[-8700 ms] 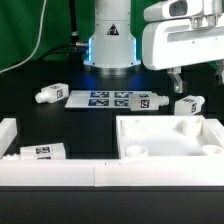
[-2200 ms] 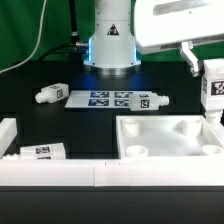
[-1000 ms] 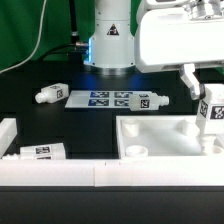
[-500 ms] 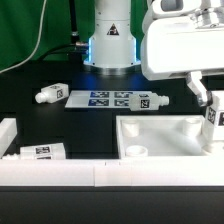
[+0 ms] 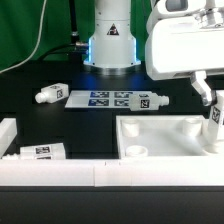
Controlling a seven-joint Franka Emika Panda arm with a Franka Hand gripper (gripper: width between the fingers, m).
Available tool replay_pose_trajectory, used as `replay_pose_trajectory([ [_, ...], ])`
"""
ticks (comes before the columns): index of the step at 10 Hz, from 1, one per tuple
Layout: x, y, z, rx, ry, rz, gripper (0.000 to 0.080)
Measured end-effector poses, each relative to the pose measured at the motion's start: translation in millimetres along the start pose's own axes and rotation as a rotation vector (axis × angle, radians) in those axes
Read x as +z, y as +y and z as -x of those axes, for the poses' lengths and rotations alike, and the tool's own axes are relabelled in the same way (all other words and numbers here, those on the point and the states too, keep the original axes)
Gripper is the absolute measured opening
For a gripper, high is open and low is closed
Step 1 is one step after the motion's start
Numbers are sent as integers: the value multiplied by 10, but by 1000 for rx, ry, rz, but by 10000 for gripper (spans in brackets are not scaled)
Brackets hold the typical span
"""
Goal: Assemble one leg
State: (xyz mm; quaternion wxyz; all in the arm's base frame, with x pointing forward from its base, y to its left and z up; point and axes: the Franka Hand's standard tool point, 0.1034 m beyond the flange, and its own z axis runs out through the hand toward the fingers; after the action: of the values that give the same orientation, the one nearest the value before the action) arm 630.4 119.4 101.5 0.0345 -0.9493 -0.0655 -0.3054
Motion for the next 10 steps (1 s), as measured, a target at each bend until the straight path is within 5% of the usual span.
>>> replay_pose_trajectory([
  [10, 7, 83, 29, -7, -4, 8, 287],
])
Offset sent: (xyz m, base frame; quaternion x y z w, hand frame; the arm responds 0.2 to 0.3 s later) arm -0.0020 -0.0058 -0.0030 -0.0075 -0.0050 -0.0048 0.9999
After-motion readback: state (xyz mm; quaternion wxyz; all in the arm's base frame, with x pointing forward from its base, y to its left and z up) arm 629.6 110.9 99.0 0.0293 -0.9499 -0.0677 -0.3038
